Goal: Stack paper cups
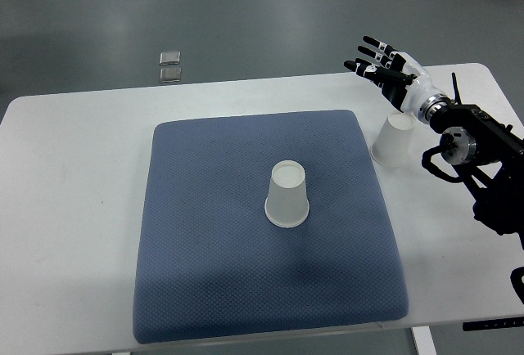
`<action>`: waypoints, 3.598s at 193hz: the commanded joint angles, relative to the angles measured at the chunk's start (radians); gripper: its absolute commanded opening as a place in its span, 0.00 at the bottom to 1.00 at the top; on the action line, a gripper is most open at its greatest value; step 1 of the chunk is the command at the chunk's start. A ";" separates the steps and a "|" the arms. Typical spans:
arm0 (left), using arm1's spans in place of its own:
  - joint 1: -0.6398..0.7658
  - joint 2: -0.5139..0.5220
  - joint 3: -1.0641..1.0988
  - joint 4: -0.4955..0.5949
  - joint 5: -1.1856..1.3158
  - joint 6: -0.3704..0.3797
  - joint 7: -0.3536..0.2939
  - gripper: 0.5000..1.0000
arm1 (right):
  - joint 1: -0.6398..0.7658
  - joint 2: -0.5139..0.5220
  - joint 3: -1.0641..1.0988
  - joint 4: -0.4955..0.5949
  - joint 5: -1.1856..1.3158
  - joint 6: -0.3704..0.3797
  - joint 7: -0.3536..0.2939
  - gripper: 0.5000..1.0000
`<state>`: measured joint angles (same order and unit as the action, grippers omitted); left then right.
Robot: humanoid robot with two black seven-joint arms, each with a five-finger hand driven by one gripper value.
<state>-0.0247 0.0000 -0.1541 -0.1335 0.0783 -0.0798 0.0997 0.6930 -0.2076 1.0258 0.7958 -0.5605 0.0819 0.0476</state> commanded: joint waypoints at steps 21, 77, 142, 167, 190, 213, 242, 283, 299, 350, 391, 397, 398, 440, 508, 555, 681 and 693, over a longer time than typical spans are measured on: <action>0.000 0.000 0.001 0.000 0.000 0.000 0.000 1.00 | 0.000 -0.006 0.007 0.002 0.001 -0.008 0.003 0.83; 0.000 0.000 0.001 0.000 0.000 0.000 0.000 1.00 | -0.003 -0.047 -0.004 0.014 0.004 -0.010 0.028 0.83; 0.000 0.000 0.001 0.000 0.000 0.000 0.000 1.00 | 0.048 -0.231 -0.158 0.017 -0.032 0.099 0.040 0.83; 0.000 0.000 0.001 0.000 0.000 0.000 0.000 1.00 | 0.086 -0.291 -0.251 0.017 -0.165 0.118 0.084 0.82; 0.000 0.000 0.001 0.000 0.000 0.000 0.000 1.00 | 0.094 -0.315 -0.273 0.017 -0.349 0.121 0.086 0.82; 0.000 0.000 0.001 0.000 0.000 0.000 0.000 1.00 | 0.103 -0.319 -0.276 0.017 -0.522 0.154 0.087 0.82; 0.000 0.000 -0.001 0.000 0.000 0.000 0.000 1.00 | 0.109 -0.334 -0.299 0.019 -0.659 0.230 0.087 0.82; 0.000 0.000 0.001 0.000 0.000 0.000 0.000 1.00 | 0.166 -0.361 -0.452 0.019 -0.730 0.225 0.087 0.82; 0.000 0.000 0.001 0.000 0.000 0.000 0.000 1.00 | 0.175 -0.361 -0.484 0.019 -0.734 0.222 0.087 0.81; -0.001 0.000 0.001 0.000 0.000 0.000 0.000 1.00 | 0.188 -0.348 -0.566 0.014 -0.777 0.177 0.086 0.78; 0.000 0.000 0.001 0.000 0.000 0.000 0.000 1.00 | 0.197 -0.345 -0.609 0.005 -0.782 0.165 0.086 0.70; 0.000 0.000 -0.001 0.000 0.000 0.000 0.000 1.00 | 0.197 -0.343 -0.610 0.005 -0.786 0.164 0.084 0.68; 0.000 0.000 -0.001 0.000 0.000 0.000 0.000 1.00 | 0.197 -0.343 -0.610 0.005 -0.786 0.164 0.084 0.68; 0.000 0.000 0.001 0.000 0.000 0.000 0.000 1.00 | 0.198 -0.340 -0.630 0.003 -0.823 0.139 0.083 0.66; 0.000 0.000 -0.001 0.000 0.000 0.000 0.000 1.00 | 0.201 -0.337 -0.647 0.003 -0.846 0.137 0.081 0.62; 0.000 0.000 0.001 0.000 0.000 0.000 0.000 1.00 | 0.201 -0.334 -0.659 0.003 -0.849 0.124 0.081 0.51; 0.000 0.000 0.001 0.000 0.000 0.000 0.000 1.00 | 0.347 -0.421 -0.645 0.075 -0.800 0.153 0.087 0.20; 0.000 0.000 0.001 0.000 0.000 0.000 0.000 1.00 | 0.401 -0.467 -0.642 0.138 -0.765 0.194 0.087 0.20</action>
<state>-0.0247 0.0000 -0.1537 -0.1334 0.0782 -0.0798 0.0997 1.0259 -0.6162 0.3794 0.8571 -1.3671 0.2275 0.1349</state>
